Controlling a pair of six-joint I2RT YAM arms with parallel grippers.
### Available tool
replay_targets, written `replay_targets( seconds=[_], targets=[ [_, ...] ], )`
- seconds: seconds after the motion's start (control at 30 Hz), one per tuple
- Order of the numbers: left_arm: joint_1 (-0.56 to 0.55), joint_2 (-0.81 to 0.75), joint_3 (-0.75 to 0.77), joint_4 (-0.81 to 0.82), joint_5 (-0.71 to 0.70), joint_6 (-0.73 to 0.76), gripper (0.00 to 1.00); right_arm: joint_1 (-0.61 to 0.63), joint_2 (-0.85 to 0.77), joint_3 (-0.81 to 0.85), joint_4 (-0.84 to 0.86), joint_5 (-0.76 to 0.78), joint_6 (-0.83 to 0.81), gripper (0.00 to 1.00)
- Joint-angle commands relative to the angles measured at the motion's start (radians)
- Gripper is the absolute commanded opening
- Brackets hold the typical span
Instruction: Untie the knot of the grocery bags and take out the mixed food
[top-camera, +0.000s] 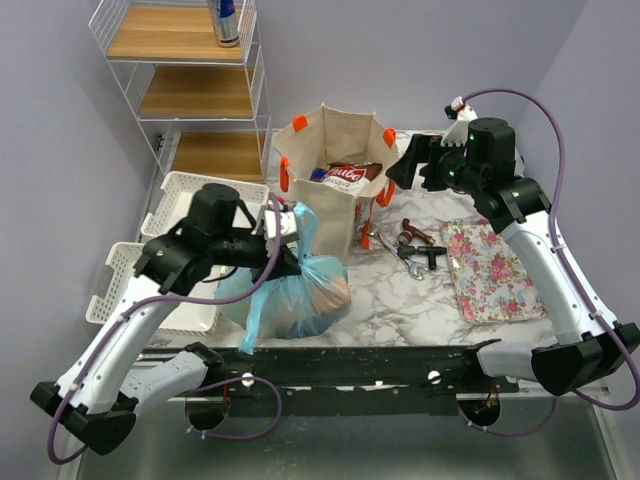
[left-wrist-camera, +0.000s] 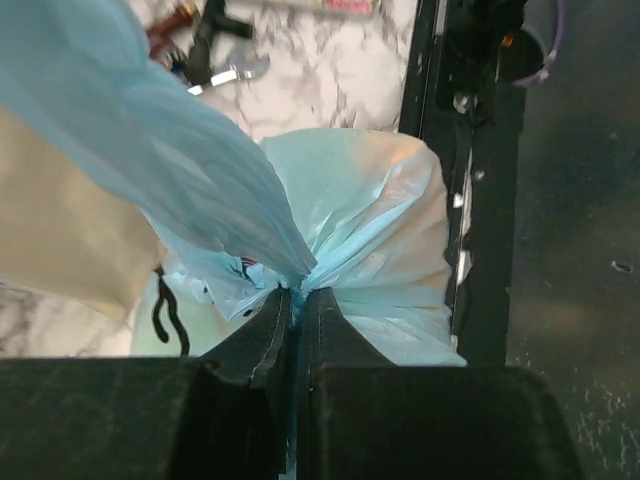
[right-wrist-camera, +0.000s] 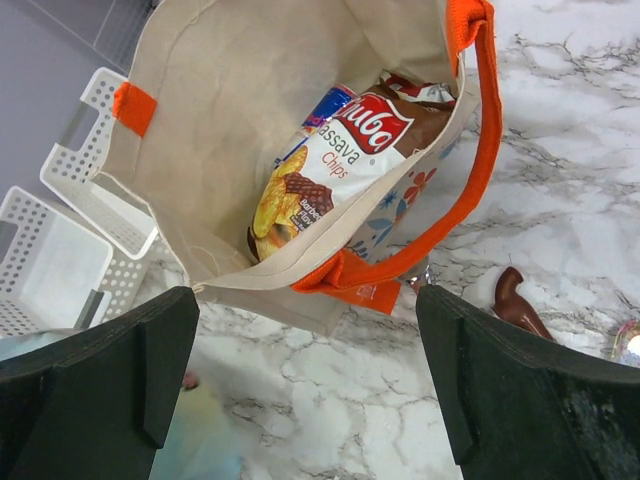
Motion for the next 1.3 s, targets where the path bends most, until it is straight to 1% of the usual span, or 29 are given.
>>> replay_targets(
  seconds=[0.0,0.07,0.13,0.2,0.27,0.53,0.7,0.83,0.93,1.07,1.17,1.27],
  targets=[
    [-0.082,-0.023,-0.204,0.247,-0.067,0.045,0.0,-0.002,-0.013,0.002,-0.024,0.024,0.002,0.99],
    [-0.126,-0.038,-0.308,0.348,-0.111,0.063,0.0,-0.006,-0.012,0.012,-0.034,0.052,-0.01,0.99],
    [-0.134,-0.019,-0.371,0.424,-0.14,0.082,0.0,-0.01,-0.013,0.017,-0.041,0.081,-0.016,0.99],
    [-0.134,0.035,-0.391,0.486,-0.188,0.107,0.0,-0.014,-0.016,0.02,-0.045,0.118,-0.011,1.0],
    [-0.127,0.113,-0.371,0.536,-0.237,0.139,0.0,-0.022,-0.019,0.019,-0.045,0.127,-0.006,1.0],
    [-0.026,0.44,-0.103,0.672,-0.29,0.062,0.0,-0.047,-0.012,0.03,-0.047,0.121,-0.004,1.0],
    [0.036,0.621,0.093,0.681,-0.306,0.024,0.0,-0.062,0.004,0.054,-0.046,0.102,-0.012,1.0],
    [0.059,0.723,0.227,0.632,-0.305,0.029,0.0,-0.072,0.018,0.05,-0.035,0.083,-0.028,1.0],
    [0.055,0.707,0.246,0.599,-0.253,0.05,0.0,-0.075,0.017,0.047,-0.028,0.073,-0.057,1.0],
    [0.012,0.619,0.213,0.545,-0.193,0.093,0.0,-0.075,0.009,0.043,-0.027,0.033,-0.103,1.0],
    [-0.044,0.527,0.159,0.461,-0.119,0.153,0.0,-0.076,-0.005,0.025,-0.027,-0.026,-0.132,0.99],
    [-0.109,0.445,0.075,0.397,-0.09,0.202,0.0,-0.076,-0.027,-0.007,-0.036,-0.094,-0.179,0.99]
  ],
)
